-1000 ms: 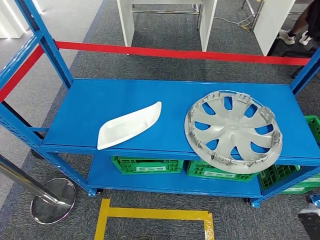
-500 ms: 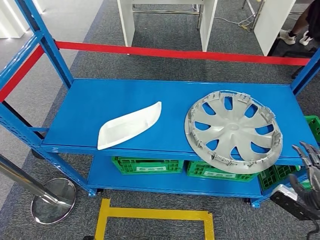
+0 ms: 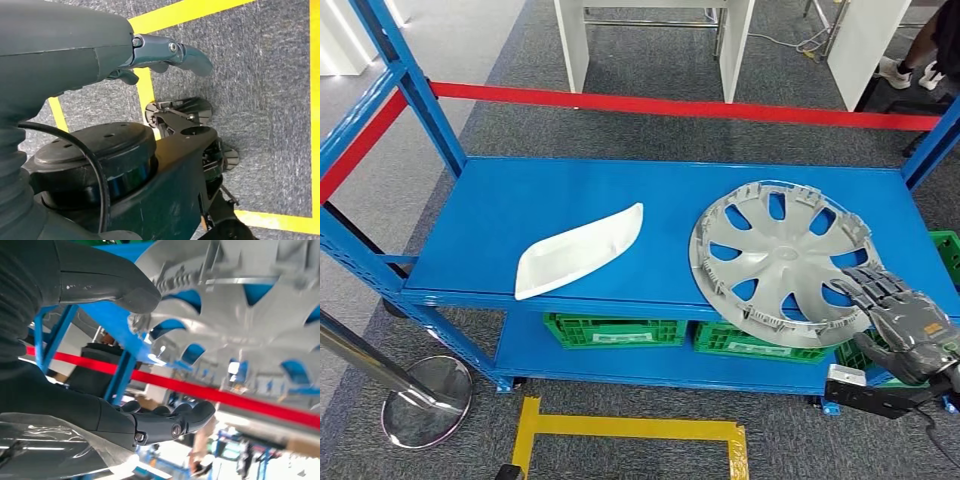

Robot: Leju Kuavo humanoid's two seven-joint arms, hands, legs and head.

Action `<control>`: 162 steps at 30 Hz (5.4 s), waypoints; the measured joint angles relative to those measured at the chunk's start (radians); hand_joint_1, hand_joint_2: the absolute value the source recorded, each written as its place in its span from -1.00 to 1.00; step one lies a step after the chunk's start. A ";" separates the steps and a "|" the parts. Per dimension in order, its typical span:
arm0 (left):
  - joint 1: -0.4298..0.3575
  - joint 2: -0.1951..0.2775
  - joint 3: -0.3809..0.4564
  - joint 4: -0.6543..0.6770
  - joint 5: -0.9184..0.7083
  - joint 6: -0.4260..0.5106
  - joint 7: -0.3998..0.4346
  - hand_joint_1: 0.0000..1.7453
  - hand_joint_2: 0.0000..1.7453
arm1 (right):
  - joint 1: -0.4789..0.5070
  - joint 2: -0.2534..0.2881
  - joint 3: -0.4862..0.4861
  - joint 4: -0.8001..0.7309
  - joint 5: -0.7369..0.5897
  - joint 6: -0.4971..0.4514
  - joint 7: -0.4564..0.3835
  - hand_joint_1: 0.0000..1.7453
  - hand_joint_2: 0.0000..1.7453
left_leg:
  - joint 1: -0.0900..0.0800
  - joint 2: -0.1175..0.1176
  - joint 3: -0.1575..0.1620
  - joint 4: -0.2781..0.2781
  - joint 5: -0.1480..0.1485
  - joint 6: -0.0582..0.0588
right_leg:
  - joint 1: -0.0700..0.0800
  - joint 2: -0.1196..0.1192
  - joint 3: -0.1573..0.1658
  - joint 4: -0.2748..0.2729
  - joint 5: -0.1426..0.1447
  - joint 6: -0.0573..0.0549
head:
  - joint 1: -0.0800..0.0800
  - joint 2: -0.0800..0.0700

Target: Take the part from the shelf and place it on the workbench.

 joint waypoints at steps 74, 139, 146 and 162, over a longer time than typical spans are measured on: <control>-0.018 0.010 -0.104 0.000 -0.002 -0.025 0.005 -1.00 1.00 | -0.097 0.146 0.220 0.273 0.191 -0.073 0.138 -1.00 1.00 | 0.000 0.000 0.000 0.000 0.000 0.000 | 0.000 0.000 0.000 0.000 -0.001 0.001 | 0.000 0.000; 0.007 0.009 -0.007 0.018 0.157 0.018 -0.229 -1.00 1.00 | 0.243 0.295 0.212 -0.265 0.150 -0.686 -0.057 1.00 1.00 | 0.000 0.000 0.003 -0.001 -0.001 0.000 | 0.000 0.000 0.004 0.000 -0.003 0.002 | 0.000 0.000; 0.016 0.010 0.006 0.020 0.171 0.010 -0.246 -1.00 1.00 | 0.296 0.322 0.229 -0.335 -0.039 -0.787 -0.216 1.00 1.00 | 0.000 0.000 0.004 -0.001 -0.001 0.000 | 0.000 0.001 0.004 0.000 -0.003 0.002 | 0.000 0.000; 0.018 0.010 0.004 0.020 0.149 0.025 -0.272 -1.00 1.00 | 0.363 0.507 0.206 -0.434 -0.777 -0.428 -0.658 1.00 1.00 | 0.000 0.000 0.004 -0.001 -0.001 0.000 | 0.001 0.001 0.004 0.000 -0.003 0.002 | 0.000 0.000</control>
